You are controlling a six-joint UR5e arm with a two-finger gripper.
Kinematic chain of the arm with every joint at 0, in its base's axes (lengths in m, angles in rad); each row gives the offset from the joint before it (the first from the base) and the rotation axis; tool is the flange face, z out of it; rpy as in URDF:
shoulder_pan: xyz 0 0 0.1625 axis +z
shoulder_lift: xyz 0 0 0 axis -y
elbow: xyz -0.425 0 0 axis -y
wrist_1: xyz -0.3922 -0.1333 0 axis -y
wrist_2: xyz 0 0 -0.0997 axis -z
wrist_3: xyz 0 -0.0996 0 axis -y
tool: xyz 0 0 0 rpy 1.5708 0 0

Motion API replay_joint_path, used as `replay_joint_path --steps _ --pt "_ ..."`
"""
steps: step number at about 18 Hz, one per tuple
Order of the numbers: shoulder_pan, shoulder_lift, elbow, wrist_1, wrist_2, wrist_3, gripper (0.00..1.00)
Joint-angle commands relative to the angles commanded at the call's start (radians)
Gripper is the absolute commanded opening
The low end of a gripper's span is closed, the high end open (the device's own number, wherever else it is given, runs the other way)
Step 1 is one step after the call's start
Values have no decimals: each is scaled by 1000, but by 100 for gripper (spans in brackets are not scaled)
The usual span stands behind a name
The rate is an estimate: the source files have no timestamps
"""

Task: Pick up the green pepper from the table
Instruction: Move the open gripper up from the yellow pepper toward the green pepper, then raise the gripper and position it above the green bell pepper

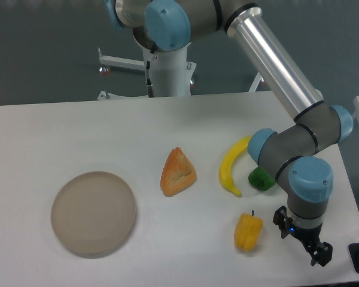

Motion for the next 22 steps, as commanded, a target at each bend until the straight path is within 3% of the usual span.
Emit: replay_joint_path --steps 8,17,22 --pt "-2 32 -35 -2 9 -26 100" --pt "93 234 -299 -12 -9 -69 100" --pt "169 291 -350 -106 -135 -113 100"
